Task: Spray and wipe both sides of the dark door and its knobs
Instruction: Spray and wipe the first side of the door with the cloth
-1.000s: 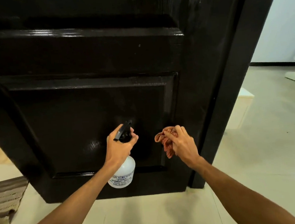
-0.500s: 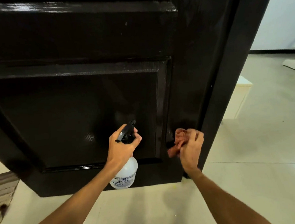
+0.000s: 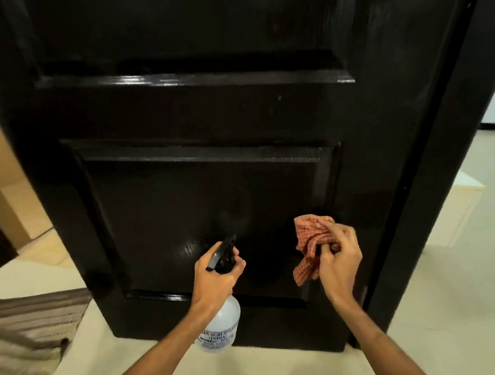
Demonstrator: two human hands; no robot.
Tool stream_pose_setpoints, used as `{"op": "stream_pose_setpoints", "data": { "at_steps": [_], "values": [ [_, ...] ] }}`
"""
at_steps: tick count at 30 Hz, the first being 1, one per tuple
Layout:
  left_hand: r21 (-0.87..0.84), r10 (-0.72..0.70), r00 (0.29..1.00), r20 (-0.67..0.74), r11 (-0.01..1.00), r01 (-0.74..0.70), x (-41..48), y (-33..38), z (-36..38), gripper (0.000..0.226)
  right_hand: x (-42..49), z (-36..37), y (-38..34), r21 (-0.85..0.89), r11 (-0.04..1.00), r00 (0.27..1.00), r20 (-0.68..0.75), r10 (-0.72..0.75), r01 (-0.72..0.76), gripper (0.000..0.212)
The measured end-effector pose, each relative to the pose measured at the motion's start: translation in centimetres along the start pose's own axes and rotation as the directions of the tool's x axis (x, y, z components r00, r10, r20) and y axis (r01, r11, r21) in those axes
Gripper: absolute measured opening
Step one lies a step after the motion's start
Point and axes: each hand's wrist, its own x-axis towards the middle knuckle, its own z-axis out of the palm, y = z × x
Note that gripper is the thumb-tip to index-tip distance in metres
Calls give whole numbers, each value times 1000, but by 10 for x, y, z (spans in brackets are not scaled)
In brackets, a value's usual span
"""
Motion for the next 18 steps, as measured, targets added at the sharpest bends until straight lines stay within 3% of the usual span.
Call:
{"op": "stream_pose_setpoints", "data": {
  "at_steps": [7,14,18],
  "values": [
    [-30,52,989,-141,998,-57,6,42,-53,13,8,32,-90,345,930,992,71,109,-127,47],
    [7,163,975,-154,986,-164,25,111,-80,12,49,42,-163,474,880,999,-19,-32,37,34],
    [-9,193,966,-172,980,-198,27,144,-78,13,70,36,-182,491,865,994,-47,-93,105,40]
  ]
}}
